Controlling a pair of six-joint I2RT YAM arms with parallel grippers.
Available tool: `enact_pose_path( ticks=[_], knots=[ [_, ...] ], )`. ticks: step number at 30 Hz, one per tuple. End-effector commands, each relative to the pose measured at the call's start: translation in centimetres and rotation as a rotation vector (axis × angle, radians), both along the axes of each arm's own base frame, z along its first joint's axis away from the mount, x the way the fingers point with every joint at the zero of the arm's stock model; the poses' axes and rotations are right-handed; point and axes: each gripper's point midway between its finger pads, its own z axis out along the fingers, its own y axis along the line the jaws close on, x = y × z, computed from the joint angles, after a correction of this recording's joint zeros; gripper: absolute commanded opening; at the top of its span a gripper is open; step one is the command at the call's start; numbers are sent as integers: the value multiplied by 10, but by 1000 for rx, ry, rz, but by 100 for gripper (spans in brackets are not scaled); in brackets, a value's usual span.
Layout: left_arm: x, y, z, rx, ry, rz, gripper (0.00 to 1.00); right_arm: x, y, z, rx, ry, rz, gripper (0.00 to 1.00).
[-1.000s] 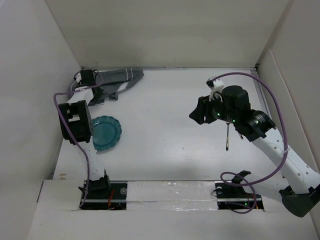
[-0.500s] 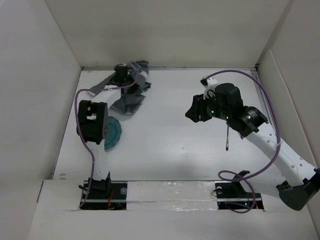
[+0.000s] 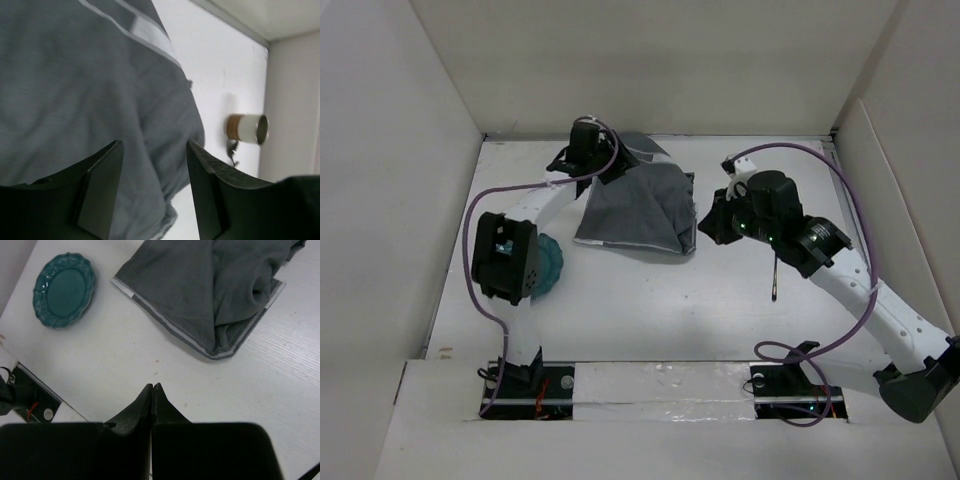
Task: Set the dinner table for one person
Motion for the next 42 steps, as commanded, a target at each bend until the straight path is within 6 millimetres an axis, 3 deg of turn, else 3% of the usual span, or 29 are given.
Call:
enact_pose_path(
  ticks=[1, 2, 5, 6, 7, 9, 11, 13, 14, 16, 19, 20, 22, 25, 26, 27, 29, 30, 32, 35, 38, 40, 42],
  knots=[
    [-13, 61, 43, 192, -128, 120, 48, 9, 2, -4, 16, -28, -37, 0],
    [-15, 87, 29, 268, -84, 184, 48, 10, 3, -9, 12, -15, -41, 0],
    [-28, 132, -4, 396, 4, 247, 50, 13, 5, -22, 1, 17, -47, 0],
    [-32, 137, -11, 402, 28, 242, 50, 14, 5, -24, 0, 24, -54, 2],
    [-49, 142, -29, 424, 87, 213, 51, 17, 3, -35, -18, 39, -74, 15],
    [-59, 145, -39, 438, 113, 205, 52, 19, 2, -39, -25, 42, -88, 31],
    [-73, 145, -33, 446, 101, 206, 52, 21, 1, -52, -42, 54, -101, 51],
    [-92, 142, -44, 481, 119, 199, 53, 24, -3, -63, -56, 68, -116, 55],
    [-101, 146, -40, 478, 126, 219, 52, 26, -5, -67, -55, 81, -134, 56],
    [-122, 148, -58, 490, 183, 215, 52, 27, -7, -72, -55, 101, -146, 56],
    [-144, 159, -73, 503, 230, 253, 53, 26, -6, -73, -40, 108, -151, 40],
    [-147, 159, -73, 497, 221, 255, 55, 25, -7, -77, -42, 112, -156, 23],
    [-154, 161, -85, 509, 246, 248, 59, 31, -13, -82, -37, 113, -179, 11],
    [-152, 158, -95, 518, 278, 227, 59, 36, -15, -99, -36, 149, -196, 14],
    [-152, 156, -101, 517, 298, 212, 59, 39, -17, -104, -31, 165, -205, 32],
    [-149, 147, -97, 510, 284, 190, 60, 42, -18, -119, -47, 198, -206, 42],
    [-151, 127, -99, 527, 272, 146, 61, 51, -17, -126, -26, 222, -210, 60],
    [-148, 120, -97, 527, 263, 137, 66, 56, -17, -131, -23, 235, -218, 63],
    [-149, 112, -106, 518, 294, 132, 68, 68, -12, -144, -11, 258, -225, 65],
    [-147, 95, -103, 484, 278, 98, 68, 96, -16, -146, -11, 232, -283, 66],
    [-140, 88, -71, 498, 186, 111, 61, 127, -17, -133, 24, 185, -302, 67],
    [-134, 84, -47, 504, 112, 119, 51, 143, -20, -128, 46, 169, -319, 68],
    [-133, 71, -28, 482, 55, 90, 49, 160, -17, -128, 78, 161, -325, 69]
  ],
)
